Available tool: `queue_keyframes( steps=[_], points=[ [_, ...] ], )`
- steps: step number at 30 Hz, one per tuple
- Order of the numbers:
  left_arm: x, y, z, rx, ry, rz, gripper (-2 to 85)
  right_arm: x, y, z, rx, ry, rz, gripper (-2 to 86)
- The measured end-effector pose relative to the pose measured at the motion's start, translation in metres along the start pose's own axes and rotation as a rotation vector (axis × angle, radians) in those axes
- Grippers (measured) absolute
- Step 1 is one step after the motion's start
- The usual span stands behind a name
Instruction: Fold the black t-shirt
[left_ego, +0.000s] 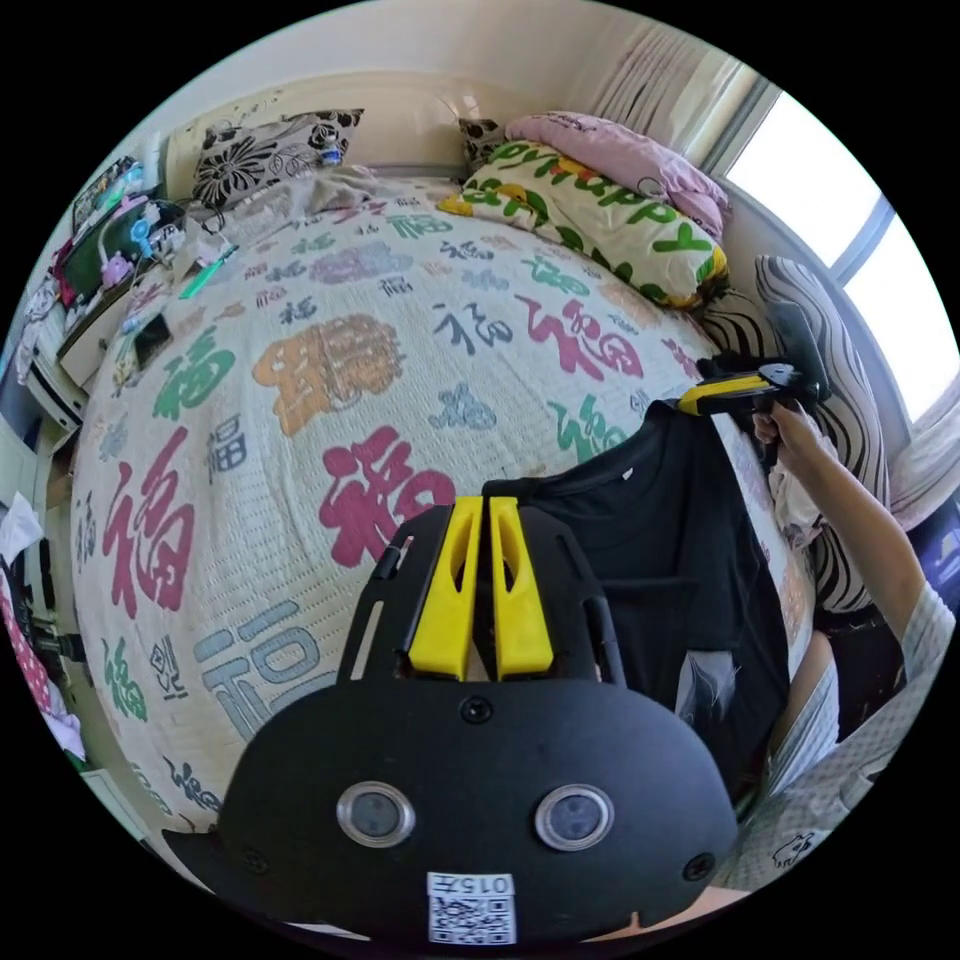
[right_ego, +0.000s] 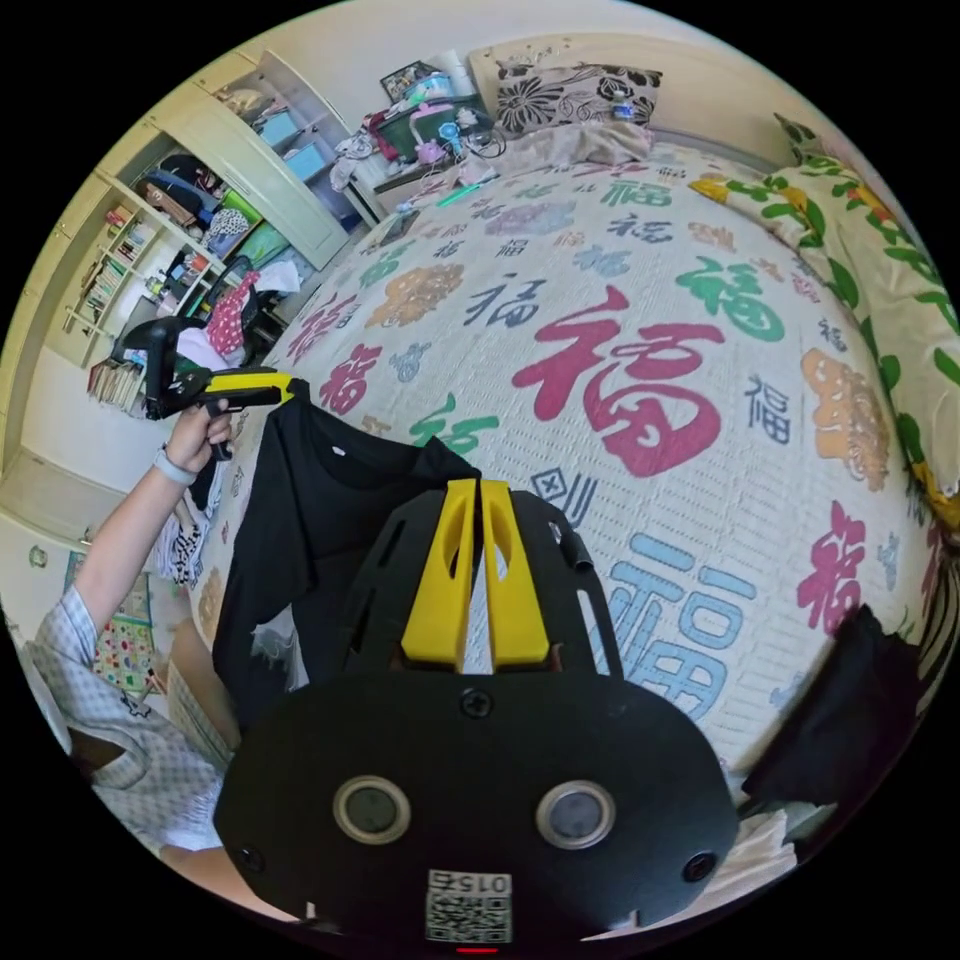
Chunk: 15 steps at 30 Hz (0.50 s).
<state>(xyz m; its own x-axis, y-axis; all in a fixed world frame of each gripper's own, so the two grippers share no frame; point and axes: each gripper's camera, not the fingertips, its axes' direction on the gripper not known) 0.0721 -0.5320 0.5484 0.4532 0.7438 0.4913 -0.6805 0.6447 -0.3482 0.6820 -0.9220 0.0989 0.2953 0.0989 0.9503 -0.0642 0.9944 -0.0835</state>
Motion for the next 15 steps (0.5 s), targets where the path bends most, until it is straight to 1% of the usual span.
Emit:
queue_keyframes(
  steps=[3,8,10,13,15],
  points=[
    [0.014,-0.003,-0.013,0.025,-0.057,0.015,0.2,-0.019,0.006,-0.021,0.021,0.057,-0.002,-0.9],
    [0.033,0.026,-0.027,0.043,-0.110,0.029,0.2,-0.049,0.045,-0.038,0.052,0.062,-0.008,-0.6],
    [0.045,0.054,-0.040,0.060,-0.086,0.053,0.3,-0.060,0.068,-0.047,0.051,0.034,-0.022,-0.6],
    [0.069,0.101,-0.065,0.085,-0.042,0.110,0.4,-0.085,0.119,-0.070,0.070,-0.058,-0.065,-0.5],
    [0.090,0.135,-0.083,0.093,-0.024,0.165,0.4,-0.113,0.169,-0.094,0.087,-0.114,-0.126,-0.5]
  ],
)
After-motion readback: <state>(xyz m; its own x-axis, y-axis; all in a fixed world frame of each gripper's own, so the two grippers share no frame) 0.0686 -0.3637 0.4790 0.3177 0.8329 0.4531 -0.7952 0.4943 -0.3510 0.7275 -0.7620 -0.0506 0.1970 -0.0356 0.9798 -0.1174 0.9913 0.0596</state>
